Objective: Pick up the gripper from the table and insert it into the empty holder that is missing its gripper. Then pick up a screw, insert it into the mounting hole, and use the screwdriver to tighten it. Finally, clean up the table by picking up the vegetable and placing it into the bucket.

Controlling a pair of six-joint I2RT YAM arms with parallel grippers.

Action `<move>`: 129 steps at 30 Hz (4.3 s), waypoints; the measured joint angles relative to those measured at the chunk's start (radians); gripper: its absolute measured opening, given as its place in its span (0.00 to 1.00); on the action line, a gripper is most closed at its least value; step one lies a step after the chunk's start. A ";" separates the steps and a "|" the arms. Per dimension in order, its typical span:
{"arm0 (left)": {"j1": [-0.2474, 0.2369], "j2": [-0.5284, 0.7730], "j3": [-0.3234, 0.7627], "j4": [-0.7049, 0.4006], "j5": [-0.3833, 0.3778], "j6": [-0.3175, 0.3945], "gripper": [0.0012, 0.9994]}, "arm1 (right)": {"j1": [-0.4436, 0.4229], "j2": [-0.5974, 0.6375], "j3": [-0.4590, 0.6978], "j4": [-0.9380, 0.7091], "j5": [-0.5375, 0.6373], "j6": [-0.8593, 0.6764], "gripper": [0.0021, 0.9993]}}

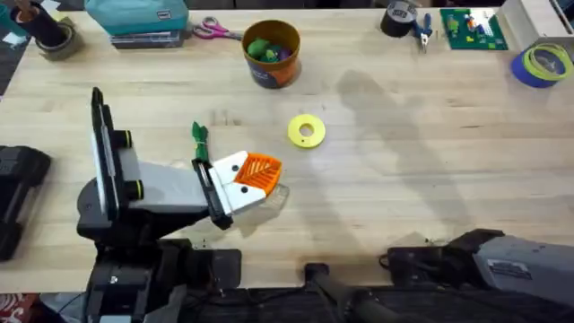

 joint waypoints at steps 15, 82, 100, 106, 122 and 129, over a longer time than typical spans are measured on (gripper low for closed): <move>0.000 0.000 0.000 0.000 0.000 0.000 0.00 | 0.076 -0.034 0.002 0.246 -0.499 0.060 0.02; 0.000 0.000 0.000 0.000 0.000 0.000 0.00 | 0.316 -0.029 -0.488 1.301 -1.083 0.469 0.02; 0.000 0.000 0.000 0.000 0.000 0.000 0.00 | 0.316 0.036 -0.491 1.294 -1.107 0.449 0.02; 0.000 0.000 0.000 0.000 0.000 0.000 0.00 | 0.316 0.050 -0.501 1.306 -1.109 0.445 0.02; 0.000 0.000 0.000 0.000 0.000 0.000 0.00 | 0.316 0.052 -0.628 1.505 -1.108 0.502 0.02; 0.000 0.000 0.000 0.000 0.000 0.000 0.00 | 0.326 0.052 -0.640 1.507 -1.108 0.508 0.02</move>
